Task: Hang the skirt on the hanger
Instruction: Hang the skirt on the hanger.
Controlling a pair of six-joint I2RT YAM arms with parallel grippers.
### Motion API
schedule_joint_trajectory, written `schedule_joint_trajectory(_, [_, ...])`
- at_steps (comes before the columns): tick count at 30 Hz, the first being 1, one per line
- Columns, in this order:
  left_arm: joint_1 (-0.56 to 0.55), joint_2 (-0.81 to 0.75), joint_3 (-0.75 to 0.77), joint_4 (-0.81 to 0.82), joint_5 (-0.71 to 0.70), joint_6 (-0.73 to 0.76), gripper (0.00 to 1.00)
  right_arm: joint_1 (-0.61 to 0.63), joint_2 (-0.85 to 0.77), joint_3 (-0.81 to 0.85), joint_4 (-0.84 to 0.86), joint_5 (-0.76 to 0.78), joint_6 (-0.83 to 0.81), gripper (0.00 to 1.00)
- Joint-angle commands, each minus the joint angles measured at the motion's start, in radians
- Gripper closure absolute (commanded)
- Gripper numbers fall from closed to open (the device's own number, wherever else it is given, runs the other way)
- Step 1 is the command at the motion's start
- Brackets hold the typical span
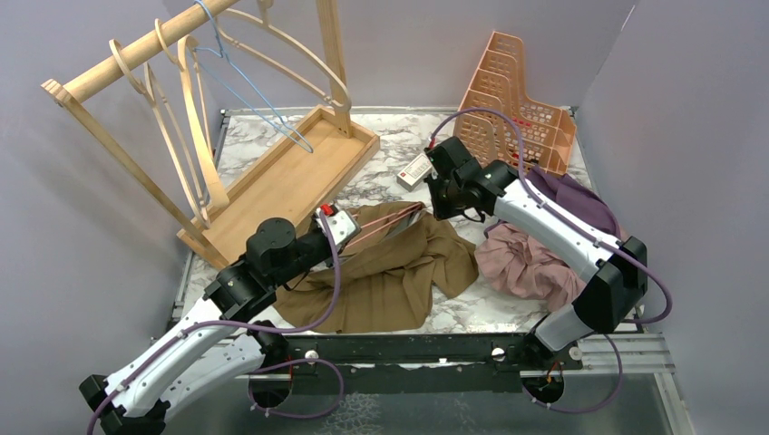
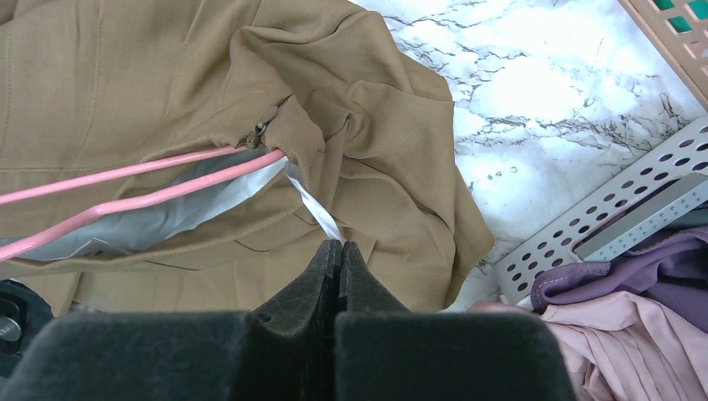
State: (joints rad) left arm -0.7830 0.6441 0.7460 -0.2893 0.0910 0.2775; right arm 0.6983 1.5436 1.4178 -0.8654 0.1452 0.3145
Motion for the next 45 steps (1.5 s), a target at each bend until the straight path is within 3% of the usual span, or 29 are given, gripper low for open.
schedule_joint_trajectory(1, [0.001, -0.023, -0.020, 0.085, 0.030, -0.015, 1.00, -0.007, 0.011, 0.051, -0.006, 0.017, -0.001, 0.99])
schedule_joint_trajectory(10, [0.001, -0.079, -0.048, 0.154, 0.065, -0.059, 1.00, -0.022, 0.008, 0.098, 0.073, 0.029, -0.083, 0.99])
schedule_joint_trajectory(14, [0.002, -0.071, -0.048, 0.140, 0.074, -0.076, 1.00, -0.022, -0.061, 0.027, 0.239, 0.016, -0.269, 0.99])
schedule_joint_trajectory(19, [0.001, -0.062, -0.042, 0.119, 0.050, -0.079, 1.00, -0.022, -0.221, -0.179, 0.520, -0.092, -0.589, 0.99])
schedule_joint_trajectory(24, [0.001, -0.063, -0.037, 0.121, 0.068, -0.087, 1.00, -0.024, -0.241, -0.181, 0.516, -0.187, -0.728, 0.99])
schedule_joint_trajectory(31, [0.001, -0.060, -0.045, 0.139, 0.066, -0.086, 1.00, -0.023, -0.161, -0.082, 0.353, -0.230, -0.710, 0.99])
schedule_joint_trajectory(37, [0.001, -0.045, -0.039, 0.185, -0.108, -0.102, 1.00, -0.038, -0.067, -0.028, 0.248, -0.193, -0.636, 0.99])
schedule_joint_trajectory(42, [0.001, 0.075, 0.005, 0.258, -0.297, -0.260, 1.00, -0.153, 0.030, 0.020, 0.231, -0.166, -0.517, 0.99])
schedule_joint_trajectory(45, [0.002, 0.179, 0.060, 0.285, -0.302, -0.336, 1.00, -0.216, 0.105, 0.121, 0.204, -0.166, -0.443, 0.99])
